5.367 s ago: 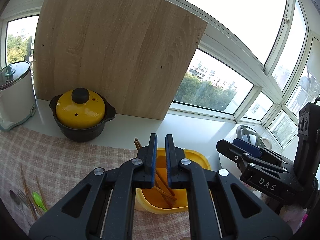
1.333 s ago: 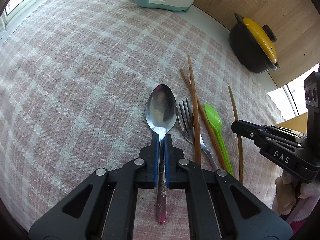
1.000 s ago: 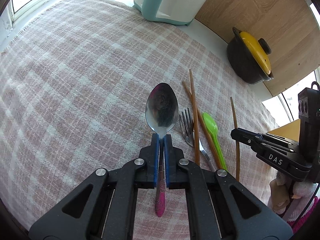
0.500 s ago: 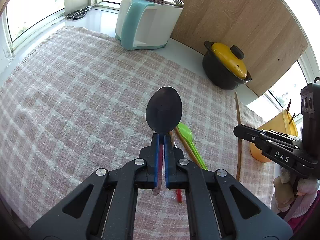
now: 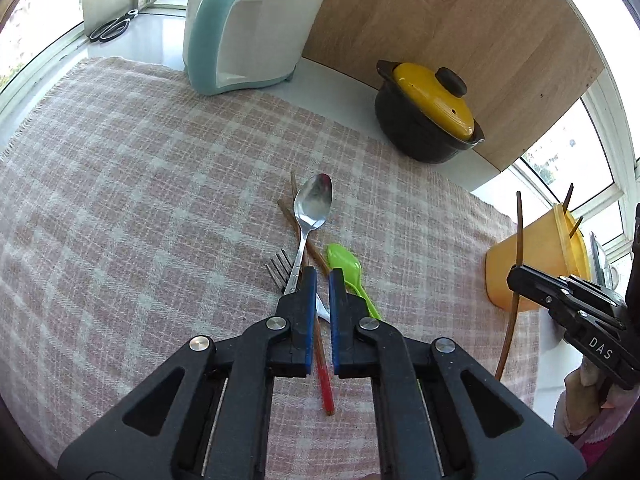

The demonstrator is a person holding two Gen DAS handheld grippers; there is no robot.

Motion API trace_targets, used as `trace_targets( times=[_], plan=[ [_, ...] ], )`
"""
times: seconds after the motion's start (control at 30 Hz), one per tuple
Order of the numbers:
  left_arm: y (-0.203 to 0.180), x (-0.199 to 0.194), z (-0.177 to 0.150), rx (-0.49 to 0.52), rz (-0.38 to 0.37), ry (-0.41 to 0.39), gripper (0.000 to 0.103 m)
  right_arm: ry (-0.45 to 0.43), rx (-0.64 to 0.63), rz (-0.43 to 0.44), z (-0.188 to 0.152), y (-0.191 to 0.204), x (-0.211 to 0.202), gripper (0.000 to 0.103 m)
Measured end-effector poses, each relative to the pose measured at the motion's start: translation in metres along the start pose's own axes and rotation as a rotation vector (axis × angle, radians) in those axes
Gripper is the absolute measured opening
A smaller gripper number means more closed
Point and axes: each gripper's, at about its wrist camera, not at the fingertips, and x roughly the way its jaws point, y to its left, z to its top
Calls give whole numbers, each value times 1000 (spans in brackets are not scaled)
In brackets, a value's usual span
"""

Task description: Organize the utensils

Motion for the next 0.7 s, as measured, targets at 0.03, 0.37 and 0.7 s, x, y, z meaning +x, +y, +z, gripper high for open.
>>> trace_targets(
  times=[0.03,0.37,0.7],
  plan=[
    [0,3,3,6,8,-5,9,1,7,-2,-2,-3,-1,3],
    [10,53,34,40,-39,154,26,10,42,-11,-13,-18,-7,3],
    [16,71,43,67,-32,208,25,7,59,-21,-15,-22,-10,3]
  ],
)
